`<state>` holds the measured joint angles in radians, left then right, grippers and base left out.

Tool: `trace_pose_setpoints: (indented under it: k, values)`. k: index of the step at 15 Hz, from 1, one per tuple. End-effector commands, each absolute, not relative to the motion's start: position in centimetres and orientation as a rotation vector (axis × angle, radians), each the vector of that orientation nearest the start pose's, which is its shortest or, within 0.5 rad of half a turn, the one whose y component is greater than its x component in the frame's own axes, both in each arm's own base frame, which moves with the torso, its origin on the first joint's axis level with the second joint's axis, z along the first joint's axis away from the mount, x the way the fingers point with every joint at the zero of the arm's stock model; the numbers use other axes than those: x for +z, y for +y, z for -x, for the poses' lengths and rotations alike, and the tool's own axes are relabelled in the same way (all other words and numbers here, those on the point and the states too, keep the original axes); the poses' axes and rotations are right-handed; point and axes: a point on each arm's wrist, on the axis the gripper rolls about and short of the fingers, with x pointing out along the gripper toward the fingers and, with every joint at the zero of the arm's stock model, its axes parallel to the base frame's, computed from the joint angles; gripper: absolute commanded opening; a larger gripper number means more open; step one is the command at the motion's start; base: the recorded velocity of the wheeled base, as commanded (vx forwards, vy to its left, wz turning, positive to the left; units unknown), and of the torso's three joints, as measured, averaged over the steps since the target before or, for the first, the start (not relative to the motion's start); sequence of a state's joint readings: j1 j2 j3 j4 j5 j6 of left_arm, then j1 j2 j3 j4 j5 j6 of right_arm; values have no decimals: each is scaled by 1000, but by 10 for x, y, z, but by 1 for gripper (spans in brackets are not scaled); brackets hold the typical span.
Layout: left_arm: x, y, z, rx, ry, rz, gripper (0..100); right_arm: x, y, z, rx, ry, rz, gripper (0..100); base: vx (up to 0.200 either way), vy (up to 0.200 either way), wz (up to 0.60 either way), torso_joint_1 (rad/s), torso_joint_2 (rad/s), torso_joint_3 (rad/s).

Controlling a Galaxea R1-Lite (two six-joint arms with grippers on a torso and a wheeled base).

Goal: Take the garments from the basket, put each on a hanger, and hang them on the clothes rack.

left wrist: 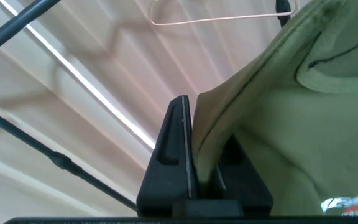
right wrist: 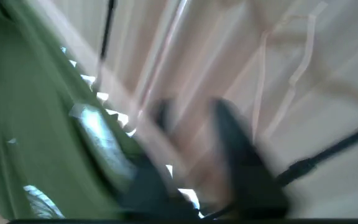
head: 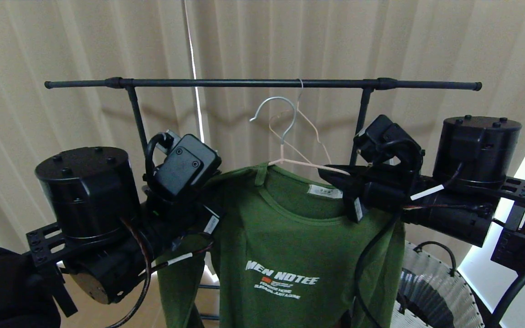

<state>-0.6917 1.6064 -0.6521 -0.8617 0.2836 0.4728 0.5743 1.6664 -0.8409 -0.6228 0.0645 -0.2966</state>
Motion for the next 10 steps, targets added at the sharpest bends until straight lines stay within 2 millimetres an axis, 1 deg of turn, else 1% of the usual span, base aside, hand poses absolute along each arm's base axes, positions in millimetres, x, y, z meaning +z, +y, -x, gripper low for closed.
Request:
trace_pose_setpoints:
  k: [1,5,7,8,10]
  values:
    - [190,-170,-216,-418,-10,-513,0,201,166,-254,660,103,337,0,0,0,0,0,0,0]
    - [190,-169,-216,-418,-10,-512,0,202,165,-252,658,101,336,0,0,0,0,0,0,0]
    - [192,-168,-214,-417,-10,-483,0,203,163,-250,638,100,338,0,0,0,0,0,0,0]
    - [193,-168,-213,-417,-9,-480,100,204,162,-250,637,96,337,0,0,0,0,0,0,0]
    - [192,-167,-213,-419,6,-465,100,205,162,-250,632,94,337,0,0,0,0,0,0,0]
